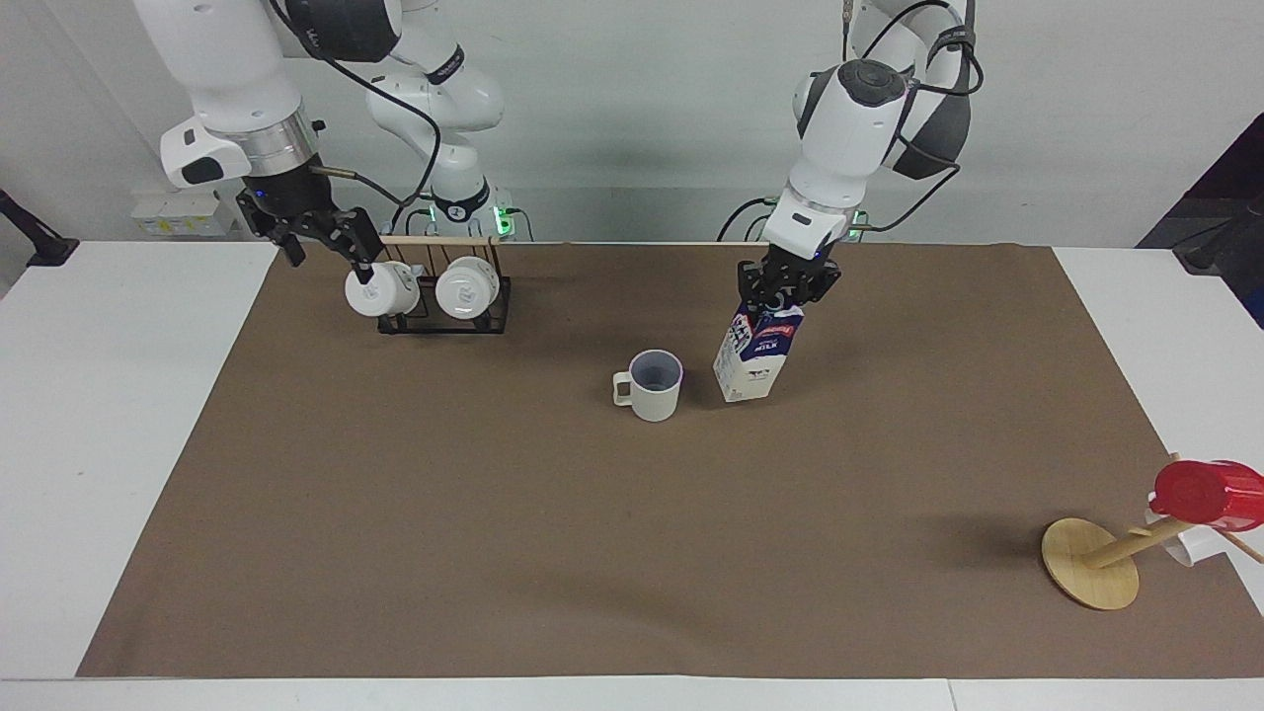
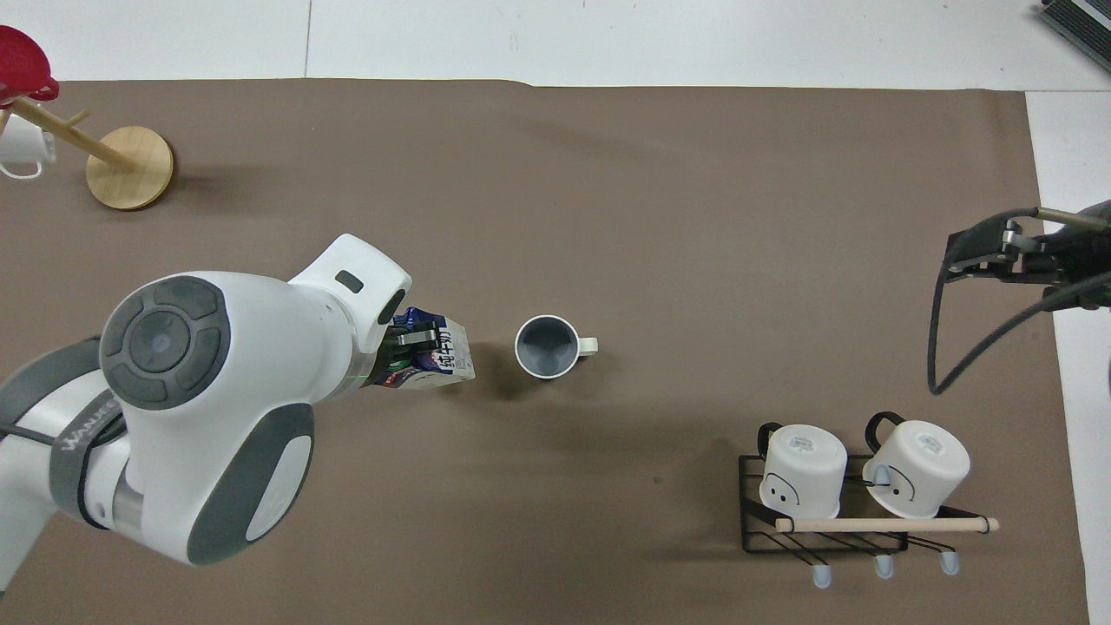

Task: Place cup and milk on table
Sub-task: 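Carry the carton beside the mug while the right gripper withdraws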

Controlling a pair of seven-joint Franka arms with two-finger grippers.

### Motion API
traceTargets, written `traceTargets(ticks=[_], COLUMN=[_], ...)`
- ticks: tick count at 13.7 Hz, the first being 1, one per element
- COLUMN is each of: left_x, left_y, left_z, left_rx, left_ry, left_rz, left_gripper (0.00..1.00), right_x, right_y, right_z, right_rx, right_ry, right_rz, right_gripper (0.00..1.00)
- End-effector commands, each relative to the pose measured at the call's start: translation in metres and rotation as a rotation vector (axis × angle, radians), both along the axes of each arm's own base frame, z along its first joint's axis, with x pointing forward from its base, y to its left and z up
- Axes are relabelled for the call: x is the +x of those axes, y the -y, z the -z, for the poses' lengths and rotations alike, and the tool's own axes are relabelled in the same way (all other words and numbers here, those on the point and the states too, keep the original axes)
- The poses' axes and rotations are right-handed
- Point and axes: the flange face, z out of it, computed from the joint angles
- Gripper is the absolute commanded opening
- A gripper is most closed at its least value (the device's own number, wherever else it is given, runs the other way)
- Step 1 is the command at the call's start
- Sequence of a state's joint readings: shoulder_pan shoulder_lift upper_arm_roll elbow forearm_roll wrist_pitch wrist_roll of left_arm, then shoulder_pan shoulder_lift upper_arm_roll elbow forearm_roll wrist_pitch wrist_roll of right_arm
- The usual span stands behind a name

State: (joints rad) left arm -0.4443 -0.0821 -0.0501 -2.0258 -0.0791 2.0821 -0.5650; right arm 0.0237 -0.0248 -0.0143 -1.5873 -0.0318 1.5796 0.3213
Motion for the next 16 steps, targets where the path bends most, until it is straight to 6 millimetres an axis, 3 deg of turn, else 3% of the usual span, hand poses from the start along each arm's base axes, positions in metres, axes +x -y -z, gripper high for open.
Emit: traceTargets(ticks=[1,2,7,9,16], left_x=[-0.004,-0.001,-0.006,-0.006,-0.005], left_y=[0.022,0.027,0.038,0.046,0.046], left_z=[0.011,0.020,0.021,0.035,0.037], left_rx=[0.039,0.058,0.057,0.071,0.073], left_ry=[0.036,0.037,0.042,0.034,0.041], left_rz=[-0.022,-0.025,-0.024,-0.009,0.007], left_gripper=[0.53,0.53,0.53,0.53,0.55], right_x=[-0.006,-0.007,-0.016,-0.014,-0.014], right_y=[0.004,0.003,0.006,0.007,0.005], right_z=[0.001,0.001,-0.002,-0.002,-0.002], right_rx=[0.001,0.001,0.003,0.003,0.003], right_ry=[-0.007,-0.009,-0.041,-0.036,-0.036], right_rz=[-0.019,-0.020,-0.059,-0.056,-0.059], right_gripper=[1.00,1.00,1.00,1.00,1.00])
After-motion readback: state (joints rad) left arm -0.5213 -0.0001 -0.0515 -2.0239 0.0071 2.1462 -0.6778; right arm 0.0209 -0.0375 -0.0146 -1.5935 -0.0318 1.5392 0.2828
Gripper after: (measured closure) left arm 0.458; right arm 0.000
